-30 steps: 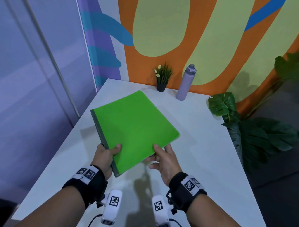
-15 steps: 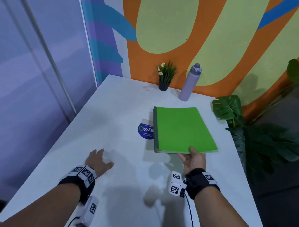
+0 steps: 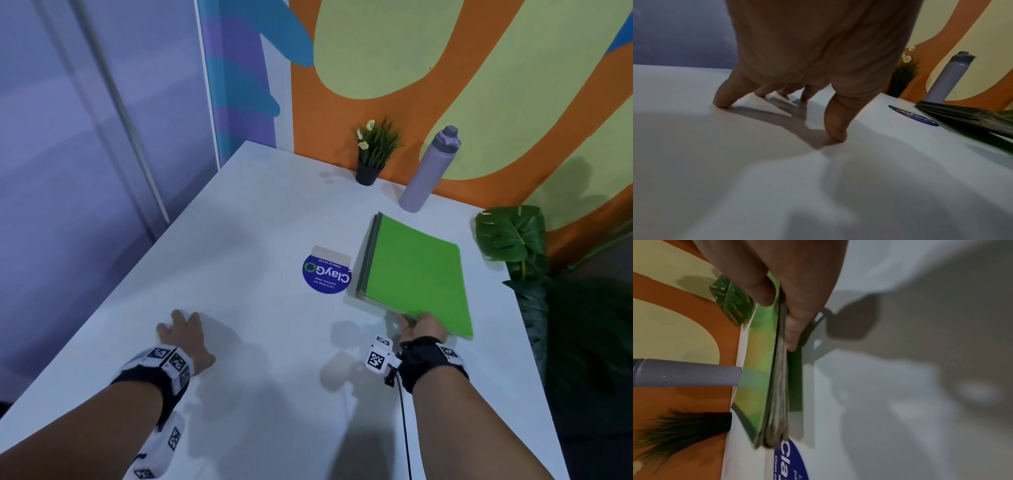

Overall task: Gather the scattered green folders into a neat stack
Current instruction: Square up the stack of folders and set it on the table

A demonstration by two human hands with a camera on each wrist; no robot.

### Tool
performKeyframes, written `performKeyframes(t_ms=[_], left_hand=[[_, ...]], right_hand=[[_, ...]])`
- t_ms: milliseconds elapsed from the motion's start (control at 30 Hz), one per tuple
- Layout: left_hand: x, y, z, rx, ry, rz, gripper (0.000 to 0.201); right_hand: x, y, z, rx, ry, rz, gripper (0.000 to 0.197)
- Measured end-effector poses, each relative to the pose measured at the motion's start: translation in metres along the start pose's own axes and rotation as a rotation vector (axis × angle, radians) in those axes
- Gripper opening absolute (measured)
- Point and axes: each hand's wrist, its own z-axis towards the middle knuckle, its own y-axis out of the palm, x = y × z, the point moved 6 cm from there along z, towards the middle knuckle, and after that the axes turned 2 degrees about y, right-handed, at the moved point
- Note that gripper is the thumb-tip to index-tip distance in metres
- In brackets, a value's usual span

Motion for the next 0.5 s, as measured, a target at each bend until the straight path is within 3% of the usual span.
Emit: performKeyframes(t_ms=[133,200,267,333,433,500], left_hand=[[-0.001,0.003,0.002,0.023,0.010,0.006,0.091],[-0.001,0.004,0.003,0.026,0.013,0.009,0.091],[-0.001,0.003,0.003,0.028,0.016,-0.005,0.092],[-0.002,0.002,0.002,0.030,0.018,-0.023,0.091],[-0.002,0.000,-0.005,0.014,0.032,-0.033,0.090],[-0.004,-0.002,-0.009,-0.008,0.029,-0.017,0.090]], right_hand=[[-0.018,0.001,0.002,0.017,-0.175,-0.540,0.040],[-0.024,-0.001,0.002,0.051,-0.181,-0.724,0.036],[-0.024,0.000,-0.002,-0.003,-0.240,-0.844,0.033],[-0.025,-0.003,-0.013,0.019,-0.170,-0.851,0.028],[-0.032,-0.006,-0.029,-0.035,-0.211,-0.765,0.033],[-0.021,-0.006,-0.041,-0.136,-0.136,-0.525,0.038]])
